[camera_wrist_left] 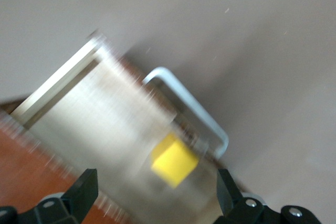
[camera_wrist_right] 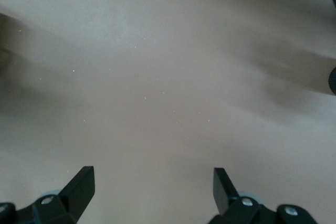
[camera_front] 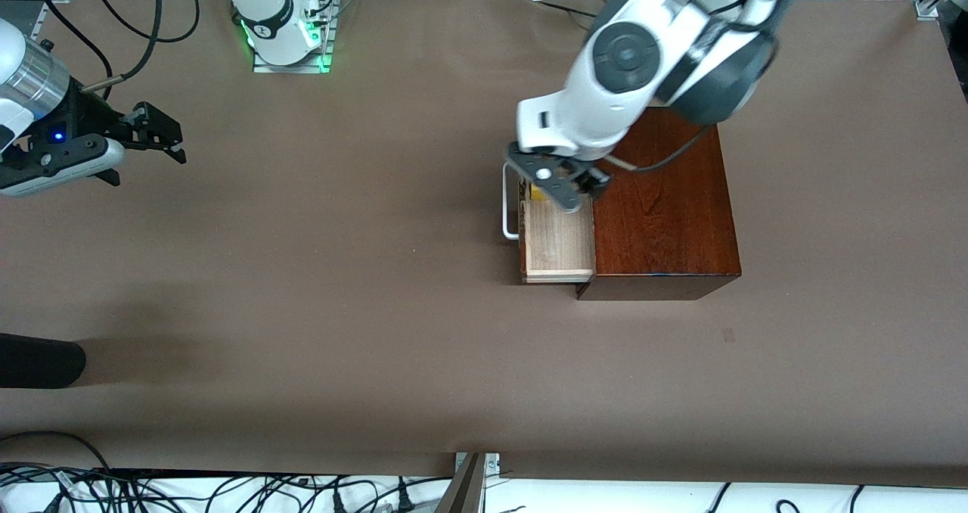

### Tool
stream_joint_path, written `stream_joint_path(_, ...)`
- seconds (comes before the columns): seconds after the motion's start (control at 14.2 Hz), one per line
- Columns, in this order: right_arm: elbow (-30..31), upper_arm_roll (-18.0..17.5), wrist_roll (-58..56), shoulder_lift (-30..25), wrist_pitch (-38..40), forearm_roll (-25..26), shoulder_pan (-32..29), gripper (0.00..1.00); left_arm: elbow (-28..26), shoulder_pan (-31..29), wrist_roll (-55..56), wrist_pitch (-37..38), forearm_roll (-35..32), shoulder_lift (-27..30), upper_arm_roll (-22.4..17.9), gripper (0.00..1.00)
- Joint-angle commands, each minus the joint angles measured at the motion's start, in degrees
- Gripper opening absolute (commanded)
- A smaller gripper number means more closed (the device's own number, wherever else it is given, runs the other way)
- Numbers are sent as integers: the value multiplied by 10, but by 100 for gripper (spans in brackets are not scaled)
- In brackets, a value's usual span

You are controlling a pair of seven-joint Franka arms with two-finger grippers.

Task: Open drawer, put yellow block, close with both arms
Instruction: 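Move the left gripper to the drawer front, then push the drawer shut into the box with the left gripper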

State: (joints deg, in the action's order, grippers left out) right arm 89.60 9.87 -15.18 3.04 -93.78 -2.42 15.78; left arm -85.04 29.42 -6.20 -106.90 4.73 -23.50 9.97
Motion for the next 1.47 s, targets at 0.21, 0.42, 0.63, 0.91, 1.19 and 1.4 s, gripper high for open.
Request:
stream_joint_path(0.21,-1,-4,9,-8,5,7,0,100,20,73,-76,-93,-79,-86,0,100)
stream_joint_path(0.42,-16,-2,8,-1,4,7,2,100,16,107,-128,-120,-105,-107,2,100)
stream_joint_path(0.63,-19,0,1,1,6,2,-2,100,-13,94,-263,-120,-135,-116,2,100)
stream_joint_path(0.91,-15,0,3,1,11,9,-1,100,-56,66,-303,-105,-151,-104,2,100)
stream_joint_path(1.19,-15,0,1,1,11,9,-1,100,-57,39,-303,-23,-151,-82,2,100)
stream_joint_path(1.4,-15,0,2,7,10,9,1,100,-57,34,-303,2,-151,-81,2,100)
